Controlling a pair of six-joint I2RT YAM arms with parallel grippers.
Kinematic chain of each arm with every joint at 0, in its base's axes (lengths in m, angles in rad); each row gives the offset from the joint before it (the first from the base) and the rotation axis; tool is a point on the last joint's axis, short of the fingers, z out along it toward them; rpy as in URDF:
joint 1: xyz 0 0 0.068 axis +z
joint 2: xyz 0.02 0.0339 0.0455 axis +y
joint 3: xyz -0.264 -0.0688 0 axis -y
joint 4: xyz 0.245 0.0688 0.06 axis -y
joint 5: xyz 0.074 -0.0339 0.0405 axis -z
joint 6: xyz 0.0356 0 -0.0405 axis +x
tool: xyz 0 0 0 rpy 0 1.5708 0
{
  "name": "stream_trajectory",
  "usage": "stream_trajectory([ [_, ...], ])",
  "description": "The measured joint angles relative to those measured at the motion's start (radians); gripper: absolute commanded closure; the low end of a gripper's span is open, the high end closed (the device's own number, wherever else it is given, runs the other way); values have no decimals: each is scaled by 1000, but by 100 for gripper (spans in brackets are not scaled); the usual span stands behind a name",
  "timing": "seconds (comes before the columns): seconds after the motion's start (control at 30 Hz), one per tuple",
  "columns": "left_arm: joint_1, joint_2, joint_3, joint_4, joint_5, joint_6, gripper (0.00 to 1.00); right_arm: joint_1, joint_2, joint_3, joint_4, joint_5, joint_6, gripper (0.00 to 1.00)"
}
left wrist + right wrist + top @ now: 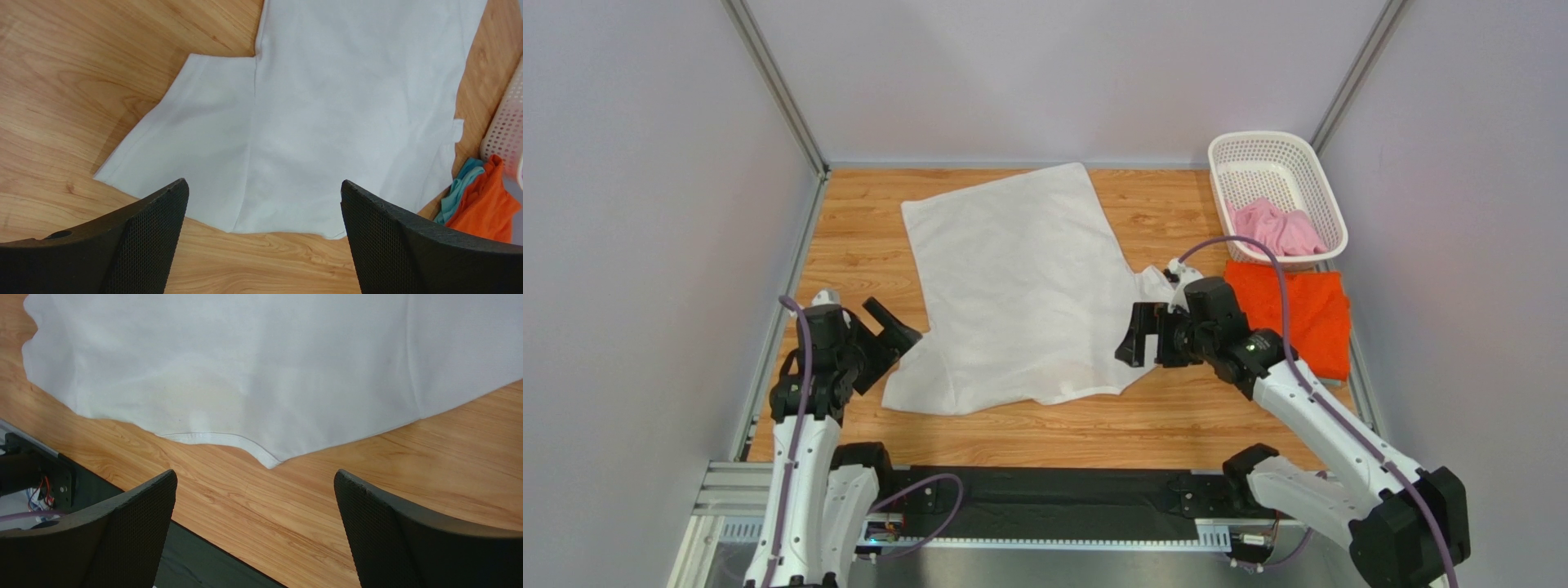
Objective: Fold and stack the t-shirts
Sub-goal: Flatten the tshirt out
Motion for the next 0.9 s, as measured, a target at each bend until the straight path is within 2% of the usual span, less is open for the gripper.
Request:
stream_trajectory([
  [0.1,0,19,-3,6,48,18,0,111,21,0,33,14,-5,0],
  [0.2,0,7,-22,19,88,26,0,272,84,6,74,41,-22,0],
  [0.43,-3,-10,-89,24,106,19,0,550,369,103,145,124,-61,0],
  [0.6,-3,7,-109,22,87,4,0,664,552,201,175,199,-99,7],
  [0.77,-3,7,-130,26,54,-15,0,679,643,253,196,265,-115,12],
  [0.87,-3,18,-148,43,43,-23,0,677,686,275,203,300,-124,24],
  [0.9,-3,24,-154,47,41,-24,0,676,699,283,204,307,-127,37],
])
